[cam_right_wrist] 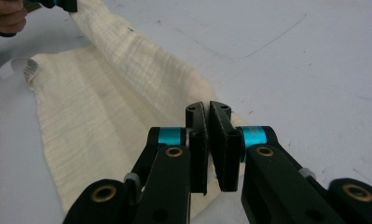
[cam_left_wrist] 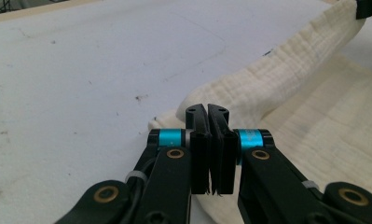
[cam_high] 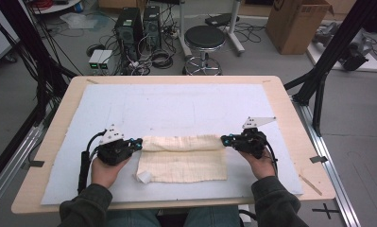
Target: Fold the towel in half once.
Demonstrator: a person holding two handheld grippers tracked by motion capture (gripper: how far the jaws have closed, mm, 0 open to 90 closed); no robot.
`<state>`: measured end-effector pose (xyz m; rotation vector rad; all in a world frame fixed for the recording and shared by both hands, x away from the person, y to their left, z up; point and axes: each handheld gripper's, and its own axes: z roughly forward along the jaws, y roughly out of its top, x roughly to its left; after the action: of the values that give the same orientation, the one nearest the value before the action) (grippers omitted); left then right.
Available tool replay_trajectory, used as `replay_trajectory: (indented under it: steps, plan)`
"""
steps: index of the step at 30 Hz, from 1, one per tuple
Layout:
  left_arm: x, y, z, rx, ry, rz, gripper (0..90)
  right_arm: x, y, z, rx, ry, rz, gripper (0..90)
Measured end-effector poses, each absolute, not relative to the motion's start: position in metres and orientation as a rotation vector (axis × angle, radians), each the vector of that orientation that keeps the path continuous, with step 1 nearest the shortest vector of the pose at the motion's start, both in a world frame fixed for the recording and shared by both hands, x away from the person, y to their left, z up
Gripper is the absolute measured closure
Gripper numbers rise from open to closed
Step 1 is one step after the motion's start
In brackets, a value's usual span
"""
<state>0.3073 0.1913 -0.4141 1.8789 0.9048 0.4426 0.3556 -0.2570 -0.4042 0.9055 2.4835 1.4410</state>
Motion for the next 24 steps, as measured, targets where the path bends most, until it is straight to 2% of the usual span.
replay_trajectory:
  steps: [24]
  plan:
    - [0.273,0.194,-0.429,1.964,0.847,0.39,86.8,0.324,-0.254,-0.408,0.839,2.539,1.4,85.7]
